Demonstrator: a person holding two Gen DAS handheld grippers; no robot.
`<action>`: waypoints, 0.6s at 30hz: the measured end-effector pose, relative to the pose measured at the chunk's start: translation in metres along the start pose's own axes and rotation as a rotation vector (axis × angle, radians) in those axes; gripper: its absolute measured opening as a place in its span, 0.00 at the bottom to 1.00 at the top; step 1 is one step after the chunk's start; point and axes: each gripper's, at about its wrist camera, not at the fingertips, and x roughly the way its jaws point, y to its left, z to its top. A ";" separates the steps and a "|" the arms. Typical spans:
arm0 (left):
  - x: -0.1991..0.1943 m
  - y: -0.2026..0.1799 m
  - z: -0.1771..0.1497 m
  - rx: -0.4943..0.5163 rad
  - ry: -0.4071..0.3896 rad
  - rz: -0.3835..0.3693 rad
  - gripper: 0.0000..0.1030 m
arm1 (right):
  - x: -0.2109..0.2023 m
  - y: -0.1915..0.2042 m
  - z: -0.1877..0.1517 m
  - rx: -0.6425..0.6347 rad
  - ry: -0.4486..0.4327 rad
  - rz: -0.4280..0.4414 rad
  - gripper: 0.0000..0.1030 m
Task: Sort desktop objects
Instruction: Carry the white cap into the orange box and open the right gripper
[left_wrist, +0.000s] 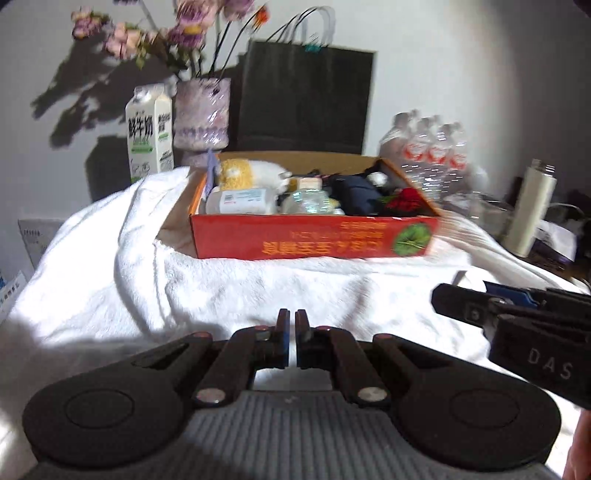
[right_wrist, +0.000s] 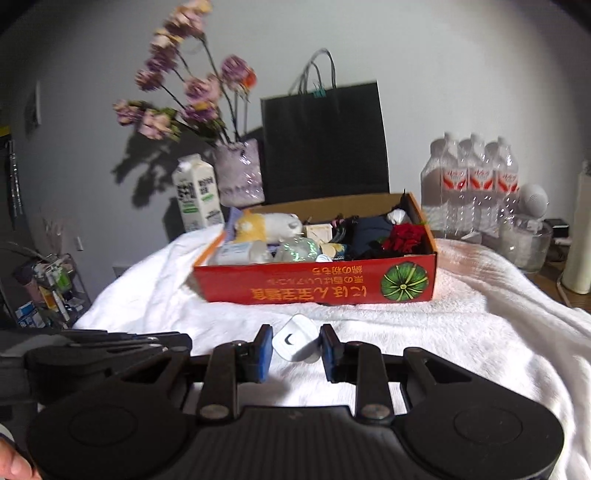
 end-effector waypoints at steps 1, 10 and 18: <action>-0.012 -0.003 -0.005 0.005 -0.010 -0.009 0.04 | -0.012 0.003 -0.004 -0.004 -0.009 0.009 0.25; -0.102 -0.022 -0.063 0.000 -0.071 -0.054 0.05 | -0.104 0.030 -0.057 -0.122 -0.077 -0.007 0.25; -0.137 -0.033 -0.103 0.002 -0.063 -0.049 0.04 | -0.150 0.036 -0.093 -0.095 -0.071 0.006 0.25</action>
